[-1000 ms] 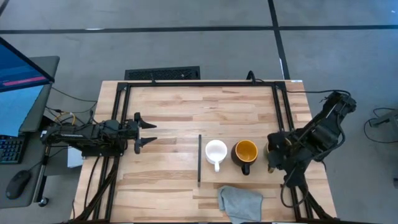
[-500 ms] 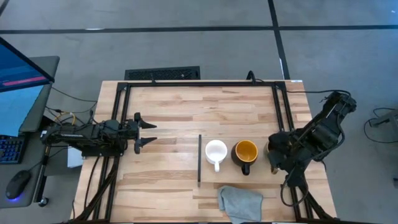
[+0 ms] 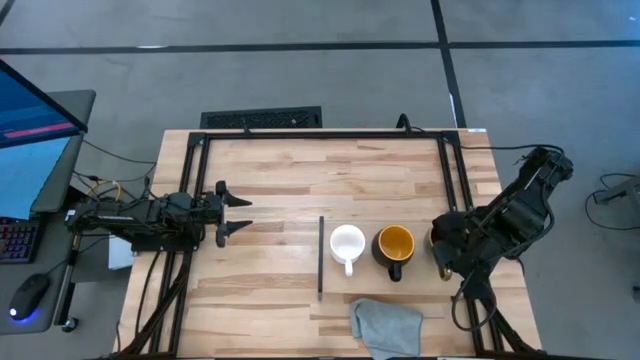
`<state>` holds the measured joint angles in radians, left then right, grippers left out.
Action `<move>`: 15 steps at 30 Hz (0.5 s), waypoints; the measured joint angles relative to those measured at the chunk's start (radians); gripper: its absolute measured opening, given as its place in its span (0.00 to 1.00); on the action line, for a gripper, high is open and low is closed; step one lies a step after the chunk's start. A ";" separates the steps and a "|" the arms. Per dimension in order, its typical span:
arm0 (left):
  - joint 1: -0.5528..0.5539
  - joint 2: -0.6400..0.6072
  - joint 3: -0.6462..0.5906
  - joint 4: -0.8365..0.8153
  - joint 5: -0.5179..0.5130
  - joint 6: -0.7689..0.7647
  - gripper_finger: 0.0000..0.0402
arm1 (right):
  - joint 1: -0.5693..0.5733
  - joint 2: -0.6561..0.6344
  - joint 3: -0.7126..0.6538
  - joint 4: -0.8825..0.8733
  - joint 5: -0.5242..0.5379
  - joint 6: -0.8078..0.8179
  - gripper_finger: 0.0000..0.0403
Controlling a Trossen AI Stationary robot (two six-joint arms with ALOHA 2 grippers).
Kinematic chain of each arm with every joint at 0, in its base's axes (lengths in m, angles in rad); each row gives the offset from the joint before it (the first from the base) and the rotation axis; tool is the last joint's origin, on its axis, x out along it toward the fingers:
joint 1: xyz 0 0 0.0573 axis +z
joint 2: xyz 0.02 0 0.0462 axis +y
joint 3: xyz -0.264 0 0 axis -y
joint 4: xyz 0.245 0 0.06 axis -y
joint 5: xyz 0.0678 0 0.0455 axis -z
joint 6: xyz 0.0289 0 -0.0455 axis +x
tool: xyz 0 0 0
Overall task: Stack small to large cups/mugs on shelf
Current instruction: Put the blue mug on the shelf, then return to Home Position
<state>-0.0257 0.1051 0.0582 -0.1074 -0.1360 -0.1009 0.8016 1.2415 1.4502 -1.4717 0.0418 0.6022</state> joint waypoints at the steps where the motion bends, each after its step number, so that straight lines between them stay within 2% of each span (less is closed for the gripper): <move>1: 0.000 0.000 0.000 0.000 0.000 0.000 0.66 | 0.003 0.000 0.000 0.000 0.001 0.000 0.00; 10: 0.000 0.000 0.000 0.000 0.000 0.000 0.66 | 0.003 -0.007 0.042 0.065 0.016 -0.073 0.00; 15: 0.000 0.000 0.000 0.000 0.000 0.000 0.66 | 0.004 -0.006 0.121 0.048 0.095 -0.133 0.00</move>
<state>-0.0258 0.1051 0.0582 -0.1074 -0.1362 -0.1013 0.8051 1.2350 1.5707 -1.4239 0.1371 0.4691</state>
